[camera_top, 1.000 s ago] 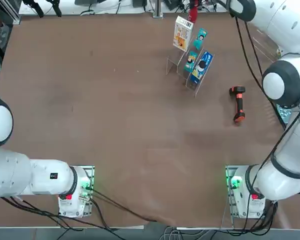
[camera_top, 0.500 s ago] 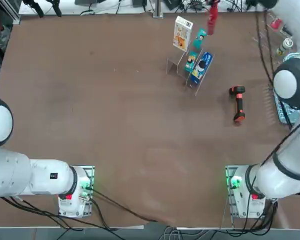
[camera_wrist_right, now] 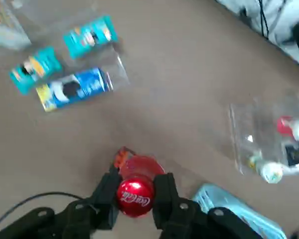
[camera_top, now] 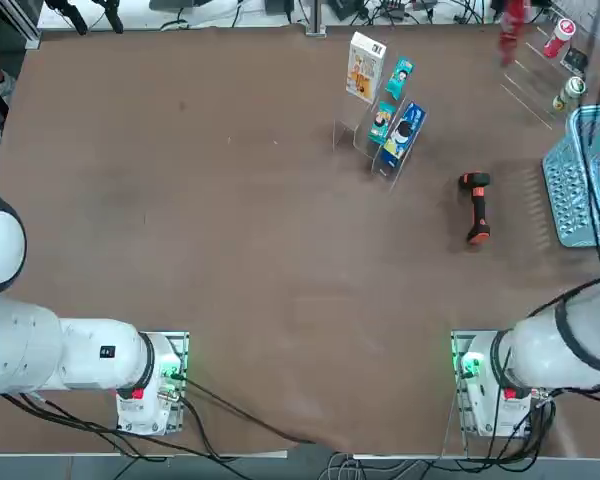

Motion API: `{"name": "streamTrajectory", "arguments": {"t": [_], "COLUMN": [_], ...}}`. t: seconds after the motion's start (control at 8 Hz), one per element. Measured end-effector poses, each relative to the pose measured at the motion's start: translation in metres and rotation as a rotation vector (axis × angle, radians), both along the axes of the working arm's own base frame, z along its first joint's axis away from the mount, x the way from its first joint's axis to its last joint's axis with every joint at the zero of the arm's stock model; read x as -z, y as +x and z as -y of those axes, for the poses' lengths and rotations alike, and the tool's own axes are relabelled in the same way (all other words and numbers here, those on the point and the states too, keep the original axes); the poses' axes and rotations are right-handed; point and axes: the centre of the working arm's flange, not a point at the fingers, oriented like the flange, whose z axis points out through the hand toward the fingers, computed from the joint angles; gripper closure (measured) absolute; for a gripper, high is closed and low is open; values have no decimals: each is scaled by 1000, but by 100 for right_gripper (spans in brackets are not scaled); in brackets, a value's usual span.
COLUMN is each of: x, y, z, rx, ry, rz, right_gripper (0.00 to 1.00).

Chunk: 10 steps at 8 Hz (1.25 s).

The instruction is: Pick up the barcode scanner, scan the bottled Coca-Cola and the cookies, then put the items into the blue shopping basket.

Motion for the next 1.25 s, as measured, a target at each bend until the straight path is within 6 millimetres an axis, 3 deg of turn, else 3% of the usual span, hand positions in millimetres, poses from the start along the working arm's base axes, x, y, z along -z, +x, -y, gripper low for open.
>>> {"name": "streamTrajectory", "arguments": {"t": [0.25, 0.62, 1.0, 1.25], "x": [1, 20, 71, 118], "y": [-36, -92, -143, -168], "z": [80, 202, 297, 340], "rx": [-25, -79, -181, -256], "ry": [29, 62, 96, 109], "rz": [-31, -14, 36, 73], "right_gripper": [63, 63, 63, 63]}}
